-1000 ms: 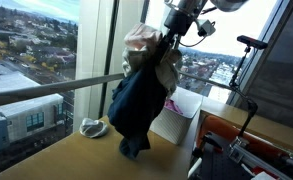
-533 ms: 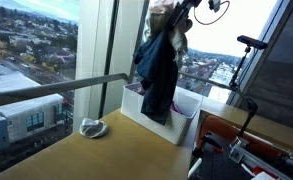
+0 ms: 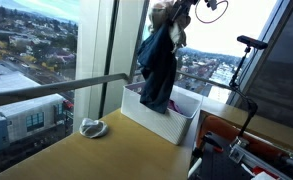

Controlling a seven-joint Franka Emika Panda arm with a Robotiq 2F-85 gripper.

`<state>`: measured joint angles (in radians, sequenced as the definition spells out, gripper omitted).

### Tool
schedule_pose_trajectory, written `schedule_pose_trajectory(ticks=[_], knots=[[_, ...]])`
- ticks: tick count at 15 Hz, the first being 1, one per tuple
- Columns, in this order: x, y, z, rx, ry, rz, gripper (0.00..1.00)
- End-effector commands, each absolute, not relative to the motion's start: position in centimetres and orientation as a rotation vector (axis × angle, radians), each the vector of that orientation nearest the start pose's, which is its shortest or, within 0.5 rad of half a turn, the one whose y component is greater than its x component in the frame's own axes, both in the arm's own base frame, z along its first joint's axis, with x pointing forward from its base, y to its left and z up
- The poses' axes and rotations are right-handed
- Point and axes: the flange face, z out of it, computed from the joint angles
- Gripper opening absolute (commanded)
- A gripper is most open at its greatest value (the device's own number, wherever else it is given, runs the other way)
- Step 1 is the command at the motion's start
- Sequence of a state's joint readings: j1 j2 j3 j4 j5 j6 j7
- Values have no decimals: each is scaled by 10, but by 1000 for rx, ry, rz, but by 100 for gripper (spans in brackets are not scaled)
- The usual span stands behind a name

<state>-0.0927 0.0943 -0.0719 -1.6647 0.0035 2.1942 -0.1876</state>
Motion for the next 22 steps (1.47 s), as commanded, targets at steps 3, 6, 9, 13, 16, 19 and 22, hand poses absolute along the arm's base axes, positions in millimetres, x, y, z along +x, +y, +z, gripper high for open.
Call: schedule_pose_trajectory(ticks=[3, 6, 9, 13, 16, 19, 22], knots=[[633, -114, 618, -3137, -19, -721, 3], [632, -126, 632, -3139, -4, -757, 3], [630, -135, 636, -3144, 15, -763, 3], [626, -121, 606, -3151, -5, -688, 3], [621, -103, 541, -3165, -29, -516, 3], [611, -94, 463, -3185, -46, -302, 3], [598, -92, 393, -3216, -54, -129, 3]])
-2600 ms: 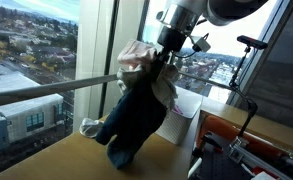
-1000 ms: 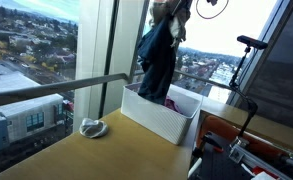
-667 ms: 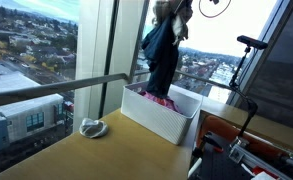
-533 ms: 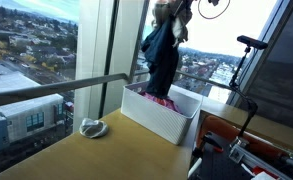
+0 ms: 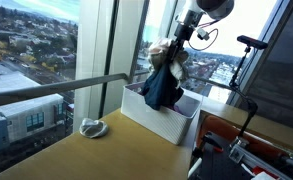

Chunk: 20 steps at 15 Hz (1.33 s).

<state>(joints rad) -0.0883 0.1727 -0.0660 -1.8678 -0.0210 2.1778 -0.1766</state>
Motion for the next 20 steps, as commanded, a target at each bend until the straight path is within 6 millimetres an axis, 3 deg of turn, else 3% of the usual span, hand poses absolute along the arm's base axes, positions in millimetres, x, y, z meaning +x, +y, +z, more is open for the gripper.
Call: schedule_pose_trajectory(ticks=[1, 6, 12, 14, 16, 18, 19, 20], knots=[[594, -95, 373, -3231, -53, -86, 3], [575, -110, 279, -3319, -67, 80, 3], [545, -163, 141, -3492, -65, 300, 3], [537, -165, 106, -3517, -54, 365, 3], [538, -152, 90, -3522, -60, 378, 3], [546, -138, 101, -3524, -71, 372, 3], [549, -132, 109, -3514, -75, 367, 35], [552, -127, 119, -3507, -84, 359, 36]])
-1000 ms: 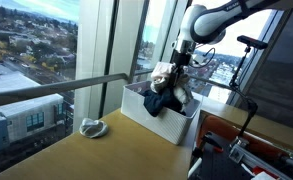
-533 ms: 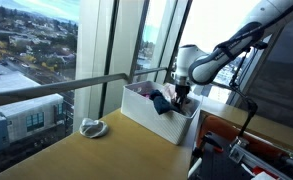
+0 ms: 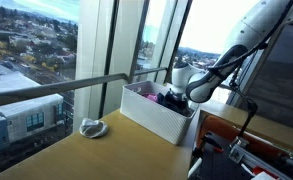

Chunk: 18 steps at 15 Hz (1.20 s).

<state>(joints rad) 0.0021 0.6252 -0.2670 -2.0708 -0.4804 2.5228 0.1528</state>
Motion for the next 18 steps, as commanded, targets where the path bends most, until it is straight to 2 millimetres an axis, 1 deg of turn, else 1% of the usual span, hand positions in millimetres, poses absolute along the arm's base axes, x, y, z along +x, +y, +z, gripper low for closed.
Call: schedule_pose_trajectory(ticks=[1, 2, 3, 4, 5, 6, 8, 9, 10, 11, 12, 13, 14, 15, 16, 17, 18], knots=[[555, -124, 129, -3503, -101, 353, 43], [560, -121, 145, -3498, -111, 334, 51], [565, -120, 166, -3492, -123, 303, 58], [570, -120, 192, -3488, -135, 262, 65], [574, -122, 219, -3491, -148, 209, 73], [579, -123, 238, -3493, -165, 163, 80], [591, -125, 288, -3499, -185, 40, 95], [597, -124, 315, -3492, -187, -28, 99], [603, -121, 342, -3478, -189, -97, 100], [610, -112, 370, -3455, -196, -165, 100], [618, -96, 393, -3422, -214, -225, 100], [626, -73, 410, -3387, -239, -281, 100], [635, -45, 420, -3351, -267, -333, 100], [641, -20, 426, -3318, -299, -382, 100], [646, 11, 430, -3282, -349, -427, 100], [651, 42, 429, -3250, -413, -456, 100], [654, 74, 422, -3221, -484, -475, 100]])
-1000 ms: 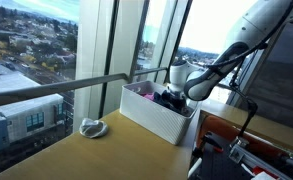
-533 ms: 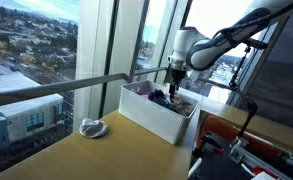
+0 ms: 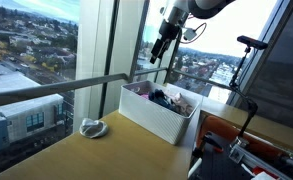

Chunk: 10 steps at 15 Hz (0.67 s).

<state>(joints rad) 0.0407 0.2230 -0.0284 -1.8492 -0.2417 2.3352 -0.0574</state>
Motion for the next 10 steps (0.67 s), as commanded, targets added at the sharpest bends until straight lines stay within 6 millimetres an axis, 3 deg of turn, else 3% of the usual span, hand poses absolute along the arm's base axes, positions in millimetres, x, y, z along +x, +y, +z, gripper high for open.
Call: schedule_pose_trajectory(ticks=[1, 5, 7, 10], knots=[[657, 105, 416, -3194, -552, -480, 100], [667, 205, 354, -3094, -800, -472, 100], [675, 231, 320, -3062, -889, -474, 100], [697, 238, 272, -3048, -982, -473, 100]])
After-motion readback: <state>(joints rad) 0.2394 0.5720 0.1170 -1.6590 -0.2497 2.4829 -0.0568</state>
